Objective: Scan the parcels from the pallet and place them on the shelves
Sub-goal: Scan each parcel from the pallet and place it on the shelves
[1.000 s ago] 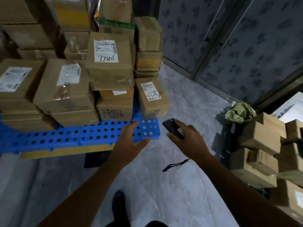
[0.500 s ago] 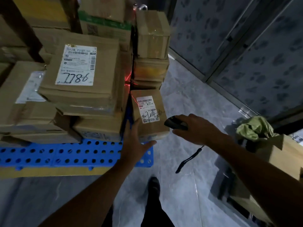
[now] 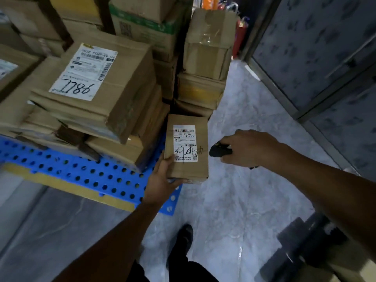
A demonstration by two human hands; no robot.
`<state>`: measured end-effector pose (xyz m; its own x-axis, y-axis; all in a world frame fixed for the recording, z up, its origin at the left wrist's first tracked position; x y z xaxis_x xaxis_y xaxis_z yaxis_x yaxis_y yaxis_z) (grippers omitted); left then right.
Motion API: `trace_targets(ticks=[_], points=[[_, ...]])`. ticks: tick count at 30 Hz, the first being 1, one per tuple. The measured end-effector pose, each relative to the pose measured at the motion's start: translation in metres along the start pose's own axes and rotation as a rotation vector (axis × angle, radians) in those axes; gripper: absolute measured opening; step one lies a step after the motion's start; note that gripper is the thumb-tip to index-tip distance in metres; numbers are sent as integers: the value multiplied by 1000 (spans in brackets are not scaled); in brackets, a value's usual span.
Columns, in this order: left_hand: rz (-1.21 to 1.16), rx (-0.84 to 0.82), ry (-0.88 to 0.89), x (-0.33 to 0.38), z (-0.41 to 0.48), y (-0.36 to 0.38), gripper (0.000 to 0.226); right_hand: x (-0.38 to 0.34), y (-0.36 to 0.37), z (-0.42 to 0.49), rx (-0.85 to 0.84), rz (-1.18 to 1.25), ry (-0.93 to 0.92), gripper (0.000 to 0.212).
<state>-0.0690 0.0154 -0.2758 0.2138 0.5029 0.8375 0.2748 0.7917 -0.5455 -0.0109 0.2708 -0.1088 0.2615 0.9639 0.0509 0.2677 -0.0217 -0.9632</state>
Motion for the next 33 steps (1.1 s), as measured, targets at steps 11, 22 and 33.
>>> trace_targets(ticks=[11, 22, 33], points=[[-139, 70, -52, -3, -91, -36, 86, -5, 88, -67, 53, 585, 195, 55], [-145, 287, -78, -70, -252, -142, 94, -164, 131, -165, 60, 760, 44, 48], [-71, 815, -222, -133, -404, -351, 86, -441, 91, -217, 114, 763, -422, 60]])
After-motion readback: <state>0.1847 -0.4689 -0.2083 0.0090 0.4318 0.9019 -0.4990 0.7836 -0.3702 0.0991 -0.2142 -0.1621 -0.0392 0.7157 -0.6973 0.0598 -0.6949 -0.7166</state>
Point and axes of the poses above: each hand's wrist, its own z-axis towards the middle knuckle, its own y-axis out of the palm, x = y × z, the point moved 2 cm from there along z, towards the middle knuckle, and after that the axes turned 14 degrees about x, right-handed, at the moved point
